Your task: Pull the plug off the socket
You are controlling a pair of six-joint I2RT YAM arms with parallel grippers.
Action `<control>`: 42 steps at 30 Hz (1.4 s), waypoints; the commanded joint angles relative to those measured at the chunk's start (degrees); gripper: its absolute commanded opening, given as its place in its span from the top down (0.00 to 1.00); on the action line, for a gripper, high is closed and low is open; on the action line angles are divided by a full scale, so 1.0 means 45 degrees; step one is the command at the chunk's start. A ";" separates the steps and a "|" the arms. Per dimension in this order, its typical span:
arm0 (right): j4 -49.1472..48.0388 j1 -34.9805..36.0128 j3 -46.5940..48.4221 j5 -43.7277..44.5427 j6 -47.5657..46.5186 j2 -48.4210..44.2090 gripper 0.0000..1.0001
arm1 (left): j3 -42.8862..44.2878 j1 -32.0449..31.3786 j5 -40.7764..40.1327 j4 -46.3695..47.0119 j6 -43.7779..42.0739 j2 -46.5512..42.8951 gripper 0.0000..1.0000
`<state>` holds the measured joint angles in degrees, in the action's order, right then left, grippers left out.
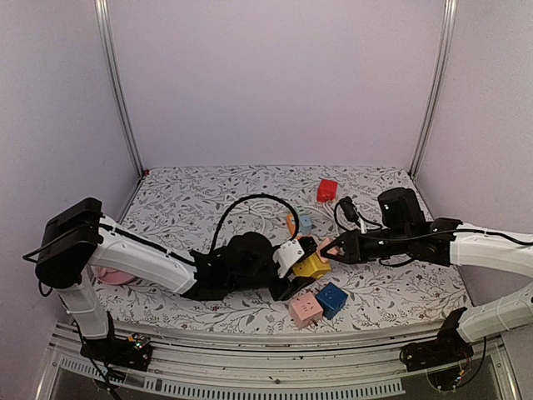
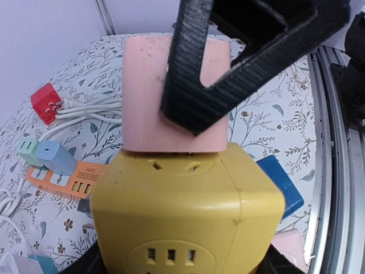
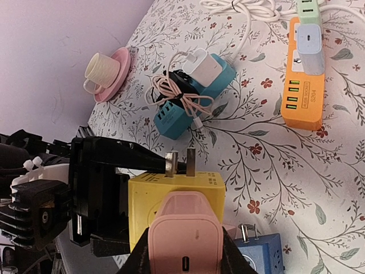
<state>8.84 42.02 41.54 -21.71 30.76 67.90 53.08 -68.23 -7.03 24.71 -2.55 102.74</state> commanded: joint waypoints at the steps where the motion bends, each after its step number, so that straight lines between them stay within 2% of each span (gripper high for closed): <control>1: -0.0993 -0.0617 -0.0033 0.0290 -0.0059 -0.0488 0.97 | -0.0487 0.0015 -0.0148 -0.1838 0.0040 0.0001 1.00; 5: -0.0445 -0.0490 0.0356 0.0796 -0.0255 -0.0259 0.97 | -0.0458 0.0010 -0.0121 -0.1841 0.0023 0.0038 1.00; 14: 0.1135 0.0984 0.1863 0.3357 -0.0902 0.0586 0.97 | -0.0359 0.0005 -0.0106 -0.1808 0.0025 0.0195 1.00; 18: 0.1297 0.1104 0.1996 0.3652 -0.1007 0.0703 0.97 | -0.0369 0.0005 -0.0092 -0.1829 0.0026 0.0216 1.00; 23: 0.1077 0.0958 0.1631 0.3423 -0.0932 0.0362 0.97 | -0.0408 0.0015 -0.0156 -0.1830 0.0020 0.0111 1.00; 30: -0.1063 -0.0997 -0.0233 0.0040 -0.0183 -0.1052 0.97 | -0.0506 0.0005 -0.0197 -0.1800 0.0032 -0.0090 1.00; 42: -0.0883 -0.1058 -0.0272 0.0664 -0.0079 -0.0831 0.97 | -0.0543 0.0010 -0.0288 -0.1742 0.0024 -0.0164 1.00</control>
<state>6.74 37.43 40.82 -19.05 30.00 63.64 50.72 -68.25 -7.99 15.51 -2.37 102.78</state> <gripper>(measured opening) 0.281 0.616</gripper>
